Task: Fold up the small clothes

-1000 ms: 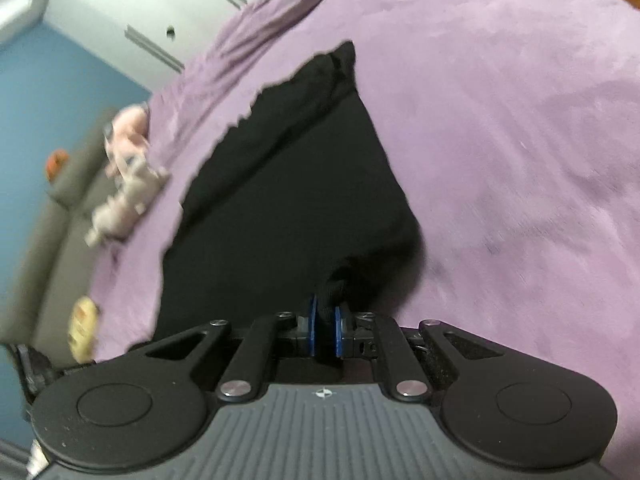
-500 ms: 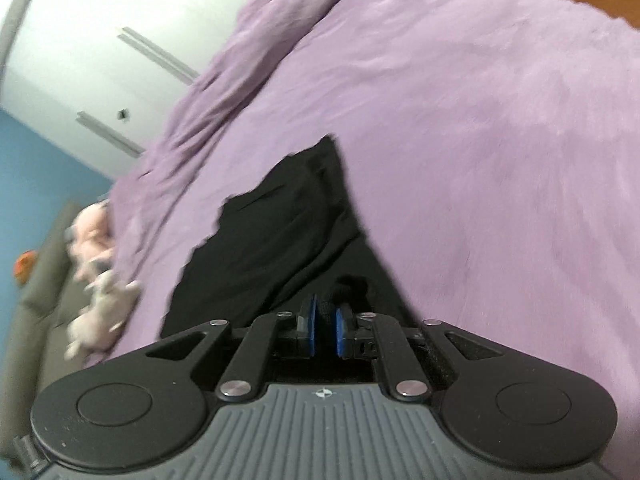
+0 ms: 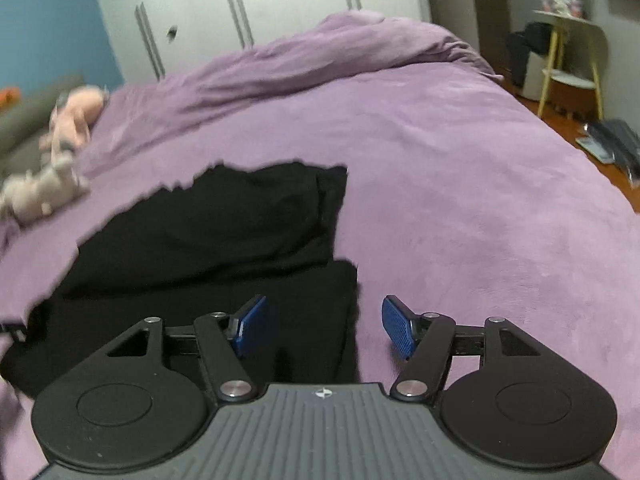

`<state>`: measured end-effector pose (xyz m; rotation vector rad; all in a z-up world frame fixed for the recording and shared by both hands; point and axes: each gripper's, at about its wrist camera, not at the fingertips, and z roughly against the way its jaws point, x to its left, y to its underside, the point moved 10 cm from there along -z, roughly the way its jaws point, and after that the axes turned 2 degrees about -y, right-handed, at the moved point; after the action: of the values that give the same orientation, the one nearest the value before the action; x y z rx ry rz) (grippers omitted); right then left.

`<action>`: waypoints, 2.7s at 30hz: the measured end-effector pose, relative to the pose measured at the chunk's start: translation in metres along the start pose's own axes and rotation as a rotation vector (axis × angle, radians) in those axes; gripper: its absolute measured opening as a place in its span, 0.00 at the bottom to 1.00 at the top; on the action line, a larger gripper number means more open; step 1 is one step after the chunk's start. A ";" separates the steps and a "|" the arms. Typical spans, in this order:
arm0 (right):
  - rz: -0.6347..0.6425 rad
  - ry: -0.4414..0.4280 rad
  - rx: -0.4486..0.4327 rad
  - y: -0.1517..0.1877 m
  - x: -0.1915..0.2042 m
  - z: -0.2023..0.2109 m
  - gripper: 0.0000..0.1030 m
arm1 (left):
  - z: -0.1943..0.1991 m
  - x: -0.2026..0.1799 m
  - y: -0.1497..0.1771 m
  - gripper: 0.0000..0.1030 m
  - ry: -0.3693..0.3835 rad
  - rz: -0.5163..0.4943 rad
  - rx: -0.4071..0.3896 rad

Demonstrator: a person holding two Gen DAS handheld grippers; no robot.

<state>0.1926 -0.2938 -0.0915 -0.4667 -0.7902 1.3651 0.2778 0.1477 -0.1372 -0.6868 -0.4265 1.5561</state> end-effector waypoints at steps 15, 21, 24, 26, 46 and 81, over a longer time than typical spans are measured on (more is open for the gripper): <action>0.026 0.028 0.060 0.006 0.010 -0.032 0.20 | -0.015 -0.034 0.008 0.61 0.072 -0.205 0.029; 0.020 0.027 0.030 0.002 0.010 -0.022 0.07 | -0.021 -0.032 0.004 0.18 0.042 -0.168 0.029; 0.026 0.029 0.009 -0.002 0.013 -0.016 0.06 | -0.015 -0.028 0.001 0.11 0.031 -0.147 0.008; 0.031 0.026 -0.011 -0.006 0.016 -0.009 0.05 | -0.006 -0.028 -0.003 0.11 0.043 -0.125 -0.011; 0.071 0.058 -0.181 -0.107 0.041 -0.017 0.05 | 0.014 -0.035 -0.119 0.10 0.028 -0.062 -0.208; 0.139 0.076 -0.056 -0.099 0.044 -0.122 0.05 | -0.084 -0.002 -0.090 0.09 -0.044 0.005 -0.048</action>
<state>0.3496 -0.2508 -0.0923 -0.6240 -0.7463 1.4474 0.4008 0.1453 -0.1417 -0.6918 -0.4967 1.5722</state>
